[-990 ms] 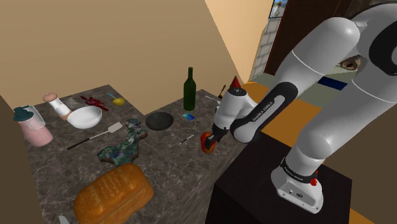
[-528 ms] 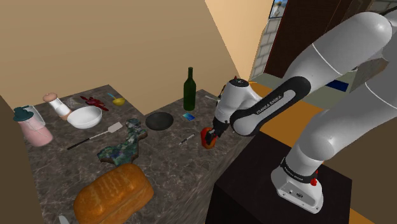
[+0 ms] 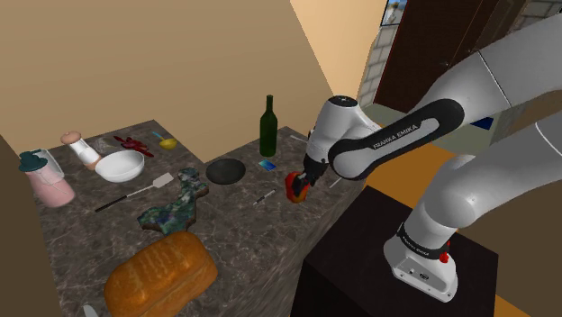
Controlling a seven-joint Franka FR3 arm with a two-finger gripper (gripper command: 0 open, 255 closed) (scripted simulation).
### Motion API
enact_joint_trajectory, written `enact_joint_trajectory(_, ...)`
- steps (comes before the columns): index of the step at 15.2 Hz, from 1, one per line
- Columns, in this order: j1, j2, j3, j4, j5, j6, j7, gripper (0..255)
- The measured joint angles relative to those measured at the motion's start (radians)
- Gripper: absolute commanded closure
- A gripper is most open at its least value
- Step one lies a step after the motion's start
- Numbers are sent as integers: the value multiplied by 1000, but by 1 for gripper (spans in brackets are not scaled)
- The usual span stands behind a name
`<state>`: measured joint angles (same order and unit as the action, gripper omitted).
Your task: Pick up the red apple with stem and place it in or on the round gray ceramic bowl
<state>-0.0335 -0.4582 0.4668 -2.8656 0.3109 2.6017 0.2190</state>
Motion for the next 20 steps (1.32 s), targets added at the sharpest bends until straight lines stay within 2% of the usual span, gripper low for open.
enact_joint_trajectory(2, -11, 9, -1, 21, -10, -11, 0, 255)
enact_joint_trajectory(5, -70, 109, 21, 119, -70, -9, 23, 255)
enact_joint_trajectory(8, -138, 232, 40, 230, -155, 1, 54, 255)
enact_joint_trajectory(12, -197, 380, 59, 386, -280, -18, 119, 255)
enact_joint_trajectory(16, -212, 555, 56, 580, -426, -63, 207, 255)
enact_joint_trajectory(20, -191, 696, 30, 768, -515, -130, 247, 255)
